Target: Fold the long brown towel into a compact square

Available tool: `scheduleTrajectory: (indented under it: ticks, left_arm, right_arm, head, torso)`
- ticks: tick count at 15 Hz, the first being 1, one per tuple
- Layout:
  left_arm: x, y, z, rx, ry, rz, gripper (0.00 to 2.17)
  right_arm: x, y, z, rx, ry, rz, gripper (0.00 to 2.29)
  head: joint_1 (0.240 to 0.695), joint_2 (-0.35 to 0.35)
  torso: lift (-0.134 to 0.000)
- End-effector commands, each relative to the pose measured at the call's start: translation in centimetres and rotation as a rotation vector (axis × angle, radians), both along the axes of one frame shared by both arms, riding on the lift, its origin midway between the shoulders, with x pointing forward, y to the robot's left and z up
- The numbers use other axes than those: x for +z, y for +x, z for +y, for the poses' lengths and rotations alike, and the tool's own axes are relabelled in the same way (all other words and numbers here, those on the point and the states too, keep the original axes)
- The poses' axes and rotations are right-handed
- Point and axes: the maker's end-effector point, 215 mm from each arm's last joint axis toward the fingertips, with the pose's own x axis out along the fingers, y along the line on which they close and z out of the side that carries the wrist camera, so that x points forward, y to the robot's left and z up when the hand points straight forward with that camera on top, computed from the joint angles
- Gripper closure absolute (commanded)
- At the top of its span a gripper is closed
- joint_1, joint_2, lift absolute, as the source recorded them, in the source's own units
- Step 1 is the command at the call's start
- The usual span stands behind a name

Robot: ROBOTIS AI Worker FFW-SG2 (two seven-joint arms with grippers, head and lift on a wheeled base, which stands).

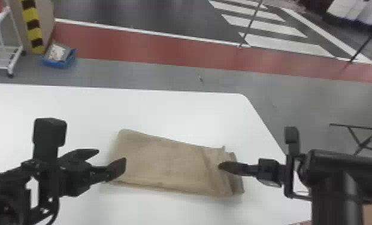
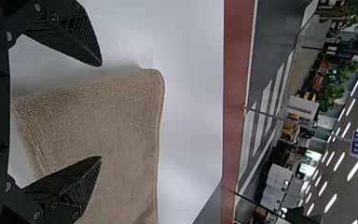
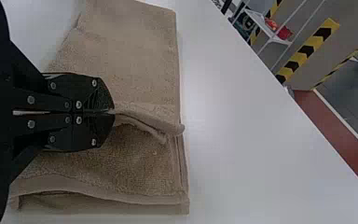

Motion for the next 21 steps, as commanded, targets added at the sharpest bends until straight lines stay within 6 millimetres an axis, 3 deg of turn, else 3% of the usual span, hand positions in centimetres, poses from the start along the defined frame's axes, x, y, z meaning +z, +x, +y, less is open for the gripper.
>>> scheduleTrajectory:
  ticks: [1,2,3,5,7,10,11,13,14,17,19,21]
  left_arm:
    - [0.2,0.1,-0.2,0.002,-0.005,-0.002,0.2]
    - [0.2,0.1,-0.2,0.001,-0.007,0.0,0.2]
    - [0.3,0.0,-0.2,0.002,-0.01,-0.001,0.2]
    - [0.3,0.0,-0.4,-0.003,-0.009,-0.002,0.2]
    - [0.2,-0.3,-0.7,-0.011,-0.007,0.004,0.2]
    - [0.0,-0.5,-0.7,-0.01,-0.006,0.01,0.2]
    - [-0.1,-0.5,-0.7,-0.01,-0.001,0.009,0.2]
    - [-0.1,-0.5,-0.7,-0.012,0.004,0.007,0.2]
    - [-0.1,-0.5,-0.7,-0.012,0.004,0.008,0.2]
    - [-0.2,-0.6,-1.3,-0.024,0.008,0.007,0.2]
    - [-0.2,-0.6,-1.0,-0.018,0.011,0.007,0.2]
    - [-0.4,-0.5,-0.8,-0.015,0.017,0.007,0.2]
  right_arm:
    - [3.6,0.9,-0.7,-0.007,-0.02,-0.091,1.43]
    - [5.6,0.6,-2.7,-0.043,-0.022,-0.144,1.43]
    - [4.2,-0.7,-3.6,-0.054,-0.032,-0.104,1.43]
    - [-0.4,-2.4,-2.4,-0.046,-0.01,0.012,1.43]
    - [-1.1,-2.5,-1.6,-0.04,0.003,0.024,1.43]
    - [-0.3,-1.7,-1.6,-0.037,0.001,0.004,1.43]
    - [0.9,-1.4,-1.9,-0.041,-0.01,-0.026,1.43]
    - [5.5,-1.3,-5.3,-0.081,-0.053,-0.134,1.43]
    - [5.5,-1.9,-6.9,-0.084,-0.076,-0.118,1.43]
    - [-1.0,-3.7,-5.8,-0.097,-0.027,0.041,1.43]
    - [-2.0,-3.5,-5.5,-0.097,-0.019,0.066,1.43]
    - [-1.1,-2.7,-4.9,-0.091,-0.013,0.039,1.43]
  head:
    - [0.695,-0.35]
    - [0.695,-0.35]
    - [0.695,-0.35]
    - [0.695,-0.35]
    - [0.695,-0.35]
    - [0.695,-0.35]
    - [0.695,-0.35]
    - [0.695,-0.35]
    - [0.695,-0.35]
    - [0.695,-0.35]
    - [0.695,-0.35]
    - [0.695,-0.35]
  torso:
    - [-0.124]
    - [-0.124]
    - [-0.124]
    - [-0.124]
    - [-0.124]
    - [-0.124]
    - [-0.124]
    - [-0.124]
    - [-0.124]
    - [-0.124]
    - [-0.124]
    - [-0.124]
